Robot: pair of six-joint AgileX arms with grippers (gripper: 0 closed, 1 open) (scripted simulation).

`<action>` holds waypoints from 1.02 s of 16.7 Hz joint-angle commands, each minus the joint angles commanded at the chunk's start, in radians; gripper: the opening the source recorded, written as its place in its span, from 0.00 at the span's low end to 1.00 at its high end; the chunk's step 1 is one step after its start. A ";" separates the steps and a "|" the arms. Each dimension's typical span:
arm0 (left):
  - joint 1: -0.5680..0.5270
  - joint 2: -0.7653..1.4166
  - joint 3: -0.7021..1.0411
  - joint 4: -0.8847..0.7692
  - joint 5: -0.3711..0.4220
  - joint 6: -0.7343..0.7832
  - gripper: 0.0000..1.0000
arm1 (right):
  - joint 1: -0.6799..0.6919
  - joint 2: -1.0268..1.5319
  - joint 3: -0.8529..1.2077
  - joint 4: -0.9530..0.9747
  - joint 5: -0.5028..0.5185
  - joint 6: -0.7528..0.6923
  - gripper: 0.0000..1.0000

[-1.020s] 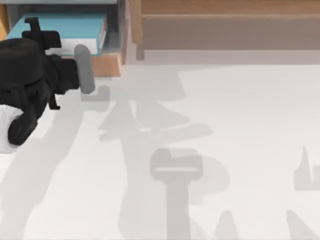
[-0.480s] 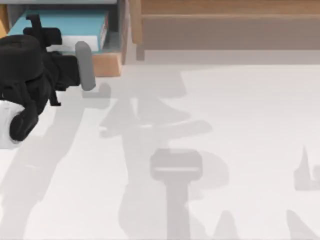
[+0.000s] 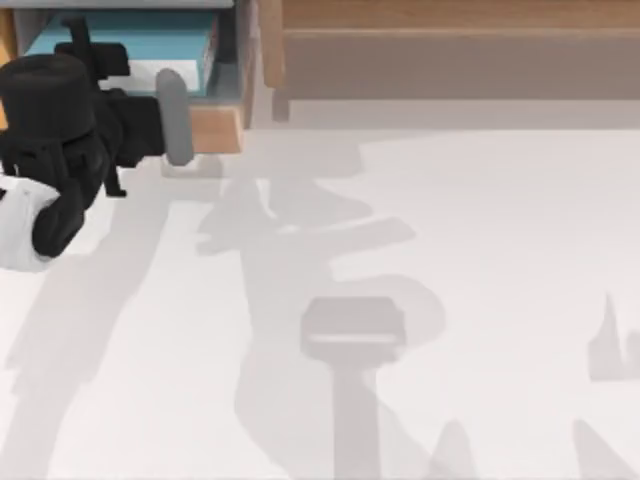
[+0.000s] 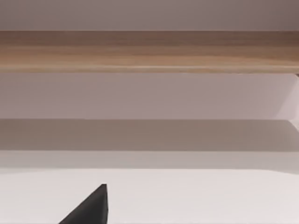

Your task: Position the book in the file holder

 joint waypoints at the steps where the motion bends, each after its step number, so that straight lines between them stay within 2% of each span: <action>1: 0.000 0.000 0.000 0.000 0.000 0.000 0.00 | 0.000 0.000 0.000 0.000 0.000 0.000 1.00; 2: 0.000 0.000 0.000 0.000 0.000 0.000 0.00 | 0.000 0.000 0.000 0.000 0.000 0.000 1.00; 15: 0.000 0.000 0.000 0.000 0.000 0.000 0.98 | 0.000 0.000 0.000 0.000 0.000 0.000 1.00; 17: 0.000 0.000 0.000 0.000 0.000 0.000 1.00 | 0.000 0.000 0.000 0.000 0.000 0.000 1.00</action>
